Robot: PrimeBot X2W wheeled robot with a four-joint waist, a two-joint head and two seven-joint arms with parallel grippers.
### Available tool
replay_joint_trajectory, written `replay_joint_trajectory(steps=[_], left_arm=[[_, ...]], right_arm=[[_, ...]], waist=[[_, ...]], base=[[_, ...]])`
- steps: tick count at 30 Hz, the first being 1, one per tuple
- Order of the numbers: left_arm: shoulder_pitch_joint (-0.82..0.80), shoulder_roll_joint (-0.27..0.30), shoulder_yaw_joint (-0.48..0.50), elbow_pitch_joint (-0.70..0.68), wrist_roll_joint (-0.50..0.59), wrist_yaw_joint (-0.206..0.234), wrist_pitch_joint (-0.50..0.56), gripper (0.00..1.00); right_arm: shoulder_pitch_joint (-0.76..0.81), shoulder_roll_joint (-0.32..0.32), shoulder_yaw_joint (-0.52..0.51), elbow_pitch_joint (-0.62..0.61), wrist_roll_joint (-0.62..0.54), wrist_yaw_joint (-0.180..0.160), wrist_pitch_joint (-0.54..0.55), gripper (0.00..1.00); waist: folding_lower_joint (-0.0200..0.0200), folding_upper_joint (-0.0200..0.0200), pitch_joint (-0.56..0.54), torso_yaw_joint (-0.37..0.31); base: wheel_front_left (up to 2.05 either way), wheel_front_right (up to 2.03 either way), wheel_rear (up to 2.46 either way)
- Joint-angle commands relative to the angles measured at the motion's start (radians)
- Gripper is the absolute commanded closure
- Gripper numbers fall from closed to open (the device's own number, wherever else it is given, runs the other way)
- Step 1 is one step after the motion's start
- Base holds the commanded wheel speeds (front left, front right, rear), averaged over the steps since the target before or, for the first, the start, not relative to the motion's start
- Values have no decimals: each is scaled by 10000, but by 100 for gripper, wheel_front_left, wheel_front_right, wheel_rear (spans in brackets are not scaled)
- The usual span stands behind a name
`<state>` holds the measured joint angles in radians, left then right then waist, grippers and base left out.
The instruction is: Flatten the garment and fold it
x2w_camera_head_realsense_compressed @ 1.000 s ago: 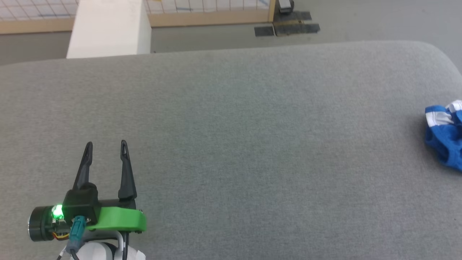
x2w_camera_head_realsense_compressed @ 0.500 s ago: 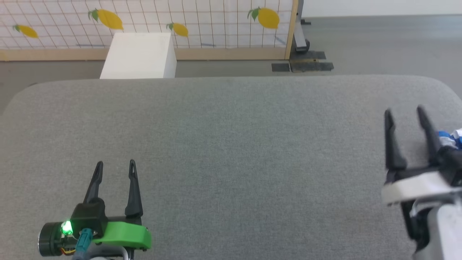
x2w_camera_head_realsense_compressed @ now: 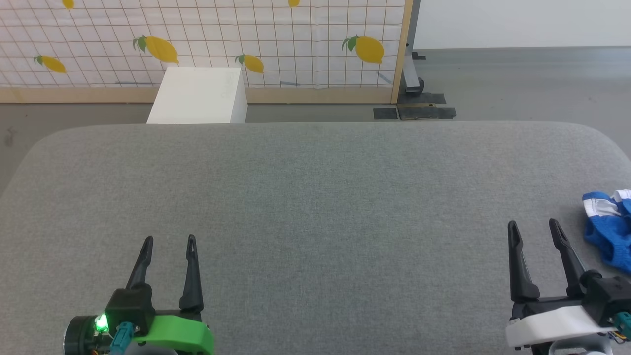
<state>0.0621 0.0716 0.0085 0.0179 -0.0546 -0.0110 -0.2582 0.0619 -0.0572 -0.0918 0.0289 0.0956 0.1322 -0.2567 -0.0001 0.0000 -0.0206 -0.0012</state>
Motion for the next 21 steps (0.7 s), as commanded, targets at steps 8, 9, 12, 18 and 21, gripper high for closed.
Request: replay_joint_trajectory(steps=[8,9,12,18,21], left_arm=[[280,-69,30,55,-101,-158,-36,0],[285,-77,34,61,-104,-169,-36,0],[282,-92,49,91,-110,-200,-36,0],[244,-120,84,134,-135,-261,-36,0],[185,-77,71,105,2,-201,6,100]], right_arm=[[454,65,-62,-606,-134,-15,35,0],[476,66,-39,-645,-127,-15,85,0],[498,67,4,-755,-225,-15,178,0],[503,68,-8,-862,-272,-15,327,0],[414,44,-18,-786,-219,2,310,100]], waist=[[1,0,-56,-18],[1,0,-52,-18],[1,0,-32,-20],[1,0,-11,-12],[1,0,-11,-13]], base=[[0,0,0],[0,0,0],[0,0,0],[0,0,0],[0,0,0]])
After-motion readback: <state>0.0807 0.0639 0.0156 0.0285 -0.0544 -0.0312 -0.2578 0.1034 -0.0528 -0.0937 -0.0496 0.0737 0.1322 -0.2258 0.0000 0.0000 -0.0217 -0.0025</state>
